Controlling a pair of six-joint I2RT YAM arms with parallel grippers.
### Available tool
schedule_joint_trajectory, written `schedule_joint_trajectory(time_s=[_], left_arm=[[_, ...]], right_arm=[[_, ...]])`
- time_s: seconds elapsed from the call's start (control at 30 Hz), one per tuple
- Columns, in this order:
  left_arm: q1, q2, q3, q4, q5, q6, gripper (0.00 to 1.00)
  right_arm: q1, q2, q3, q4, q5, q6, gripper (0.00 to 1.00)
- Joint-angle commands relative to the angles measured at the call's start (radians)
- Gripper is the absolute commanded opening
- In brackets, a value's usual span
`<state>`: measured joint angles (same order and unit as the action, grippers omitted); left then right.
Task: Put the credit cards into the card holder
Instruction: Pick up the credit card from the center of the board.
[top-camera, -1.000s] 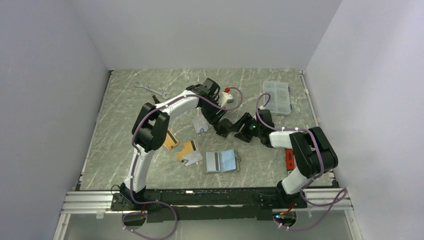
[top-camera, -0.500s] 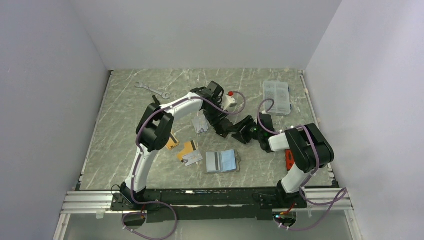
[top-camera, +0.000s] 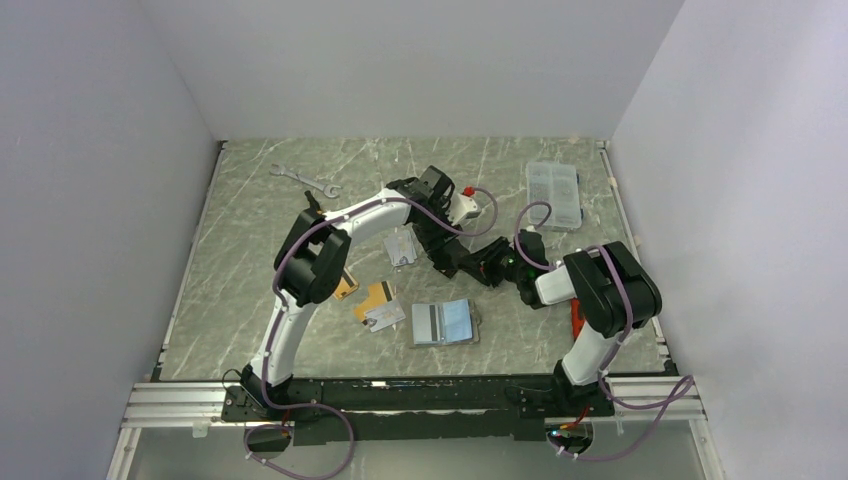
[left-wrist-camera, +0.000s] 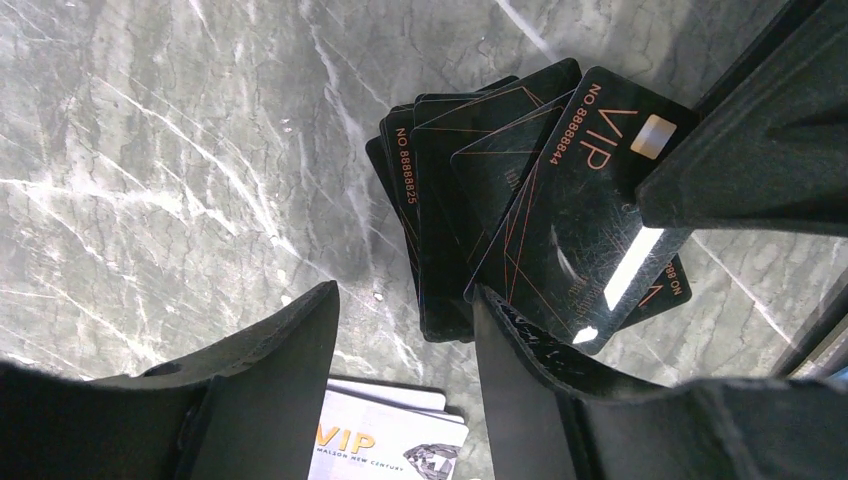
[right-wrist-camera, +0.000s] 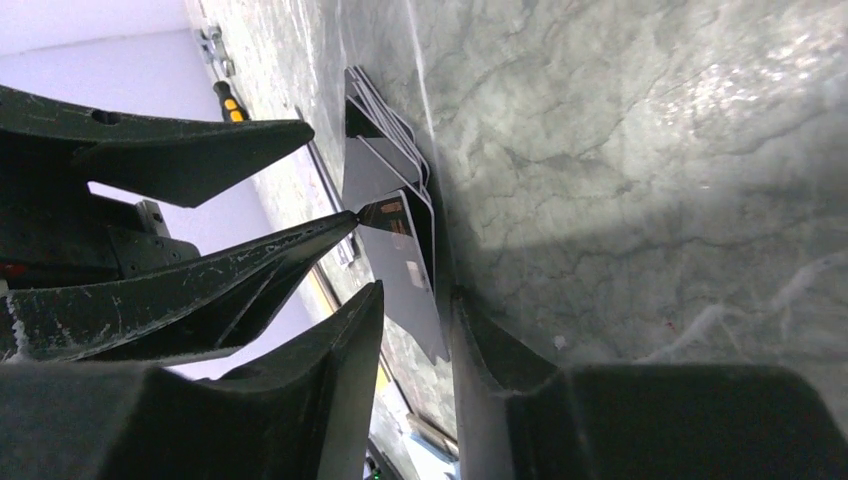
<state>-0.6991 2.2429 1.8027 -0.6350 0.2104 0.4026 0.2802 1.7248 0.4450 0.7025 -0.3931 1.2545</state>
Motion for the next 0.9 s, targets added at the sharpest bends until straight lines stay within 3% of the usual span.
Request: schedule_joint_trajectory(time_s=[0.0, 0.17, 0.27, 0.5, 0.87], left_arm=[[-0.009, -0.021, -0.029, -0.005, -0.018, 0.021, 0.57], [-0.009, -0.023, -0.029, -0.012, -0.023, 0.018, 0.57], [-0.005, -0.032, -0.013, -0.035, -0.026, 0.017, 0.58], [0.036, -0.162, -0.01, -0.083, 0.007, 0.015, 0.63], [0.106, -0.438, -0.046, -0.186, 0.067, 0.037, 0.72]], right_arm=[[0.0, 0.009, -0.001, 0.041, 0.032, 0.008, 0.3], [0.0, -0.018, -0.002, 0.025, 0.028, -0.003, 0.16], [-0.001, -0.043, -0.01, 0.011, 0.028, -0.009, 0.0], [0.0, -0.14, -0.022, -0.041, 0.008, -0.066, 0.0], [0.001, -0.331, 0.045, -0.266, -0.085, -0.29, 0.0]])
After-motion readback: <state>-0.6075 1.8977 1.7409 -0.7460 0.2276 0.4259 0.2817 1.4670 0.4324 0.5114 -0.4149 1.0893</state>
